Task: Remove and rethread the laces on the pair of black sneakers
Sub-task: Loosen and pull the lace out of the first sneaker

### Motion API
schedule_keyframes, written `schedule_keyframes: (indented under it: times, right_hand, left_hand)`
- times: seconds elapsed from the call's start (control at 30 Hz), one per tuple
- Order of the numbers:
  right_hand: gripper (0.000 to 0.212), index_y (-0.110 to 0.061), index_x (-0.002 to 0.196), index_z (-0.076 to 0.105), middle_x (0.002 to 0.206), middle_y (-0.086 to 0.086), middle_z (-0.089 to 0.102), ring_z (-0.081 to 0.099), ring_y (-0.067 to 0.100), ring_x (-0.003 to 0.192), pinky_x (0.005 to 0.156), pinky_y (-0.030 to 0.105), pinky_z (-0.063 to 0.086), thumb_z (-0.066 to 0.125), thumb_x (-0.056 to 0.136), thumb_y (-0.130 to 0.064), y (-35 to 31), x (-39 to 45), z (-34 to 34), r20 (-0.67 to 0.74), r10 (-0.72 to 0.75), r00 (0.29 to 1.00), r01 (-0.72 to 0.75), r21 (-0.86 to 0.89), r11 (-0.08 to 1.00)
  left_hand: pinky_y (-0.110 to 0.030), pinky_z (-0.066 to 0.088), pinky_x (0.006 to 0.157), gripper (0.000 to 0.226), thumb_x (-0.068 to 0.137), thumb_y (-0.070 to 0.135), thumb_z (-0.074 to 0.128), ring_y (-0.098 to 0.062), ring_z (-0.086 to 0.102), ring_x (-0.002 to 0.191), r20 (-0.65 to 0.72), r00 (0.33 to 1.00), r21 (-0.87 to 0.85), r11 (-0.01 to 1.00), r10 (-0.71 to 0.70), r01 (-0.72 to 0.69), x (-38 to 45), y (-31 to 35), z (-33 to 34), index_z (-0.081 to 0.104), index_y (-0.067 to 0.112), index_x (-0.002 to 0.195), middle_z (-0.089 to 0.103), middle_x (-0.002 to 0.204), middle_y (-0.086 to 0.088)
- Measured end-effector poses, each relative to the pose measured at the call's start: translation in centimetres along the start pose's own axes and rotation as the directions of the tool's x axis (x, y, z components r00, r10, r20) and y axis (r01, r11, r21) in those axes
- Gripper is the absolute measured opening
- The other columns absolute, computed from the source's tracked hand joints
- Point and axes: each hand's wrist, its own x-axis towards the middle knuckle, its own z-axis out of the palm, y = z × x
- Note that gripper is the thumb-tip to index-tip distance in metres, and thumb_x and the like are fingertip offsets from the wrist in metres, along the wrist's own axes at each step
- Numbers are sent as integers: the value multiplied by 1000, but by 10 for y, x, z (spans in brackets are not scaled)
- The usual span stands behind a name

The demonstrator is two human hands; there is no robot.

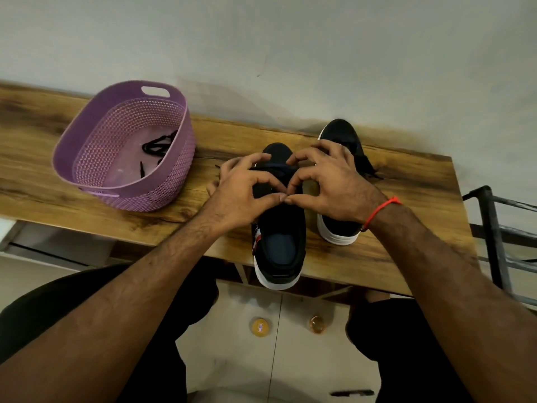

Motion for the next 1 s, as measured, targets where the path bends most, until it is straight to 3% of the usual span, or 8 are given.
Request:
schedule_keyframes:
  times: [0.13,0.23,0.3,0.4,0.53,0.63,0.87,1.0]
  right_hand:
    - [12,-34,89,73,135,-20,48,16,19,142,119,53,6,72,83,-44,3,2,0,-36,11,999,-8,68,998]
    - [9,-30,90,73,129,-22,50,19,19,140,119,49,8,74,83,-36,7,1,0,-19,18,1000,-16,91,996]
    - [8,-29,90,72,127,-21,51,21,22,141,119,50,10,72,84,-34,9,2,1,-1,8,1000,-8,86,996]
    - [20,-31,99,70,135,-13,52,21,25,144,120,53,14,72,84,-44,9,4,2,-11,-3,1000,4,90,996]
    - [18,-30,99,72,145,-11,47,15,22,148,122,51,6,68,88,-43,2,6,7,-2,-45,999,45,40,998]
    - [11,-26,94,72,140,-12,51,19,20,146,121,46,12,71,87,-34,3,6,7,-14,-69,998,70,97,993]
    - [11,-18,77,63,115,-7,64,47,12,121,104,34,37,71,78,-25,6,0,-4,59,-99,993,84,217,973]
    - [24,-24,94,67,121,-6,61,51,11,119,104,34,40,67,81,-45,9,0,-3,88,-97,991,73,240,968]
  left_hand:
    - [-42,37,113,10,82,38,80,-4,43,133,43,988,-308,938,-151,157,-2,6,-2,75,46,83,53,134,17]
    - [-2,46,66,8,94,23,69,20,61,81,159,946,-567,759,-283,322,-6,13,4,75,25,90,65,98,14]
    - [-14,50,80,12,95,28,66,3,66,102,123,950,-526,793,-287,308,-4,12,8,73,28,86,67,101,11]
    - [-48,28,116,12,90,37,71,-19,32,143,21,980,-227,954,-198,197,-1,9,1,68,48,84,48,143,12]
    - [-71,16,114,14,79,61,69,-28,13,152,-7,1000,-15,999,-29,29,0,3,-7,58,71,77,34,160,13]
    - [-84,1,107,12,84,48,75,-26,-7,156,-11,1000,36,999,-19,20,-2,7,-11,65,56,85,25,165,13]
    - [-72,18,115,18,88,33,70,-27,13,155,22,998,-88,995,-55,57,0,7,0,62,45,77,35,160,12]
    - [-53,29,118,10,91,29,67,-14,34,145,68,993,-238,965,-99,112,1,8,7,69,30,82,46,151,12]
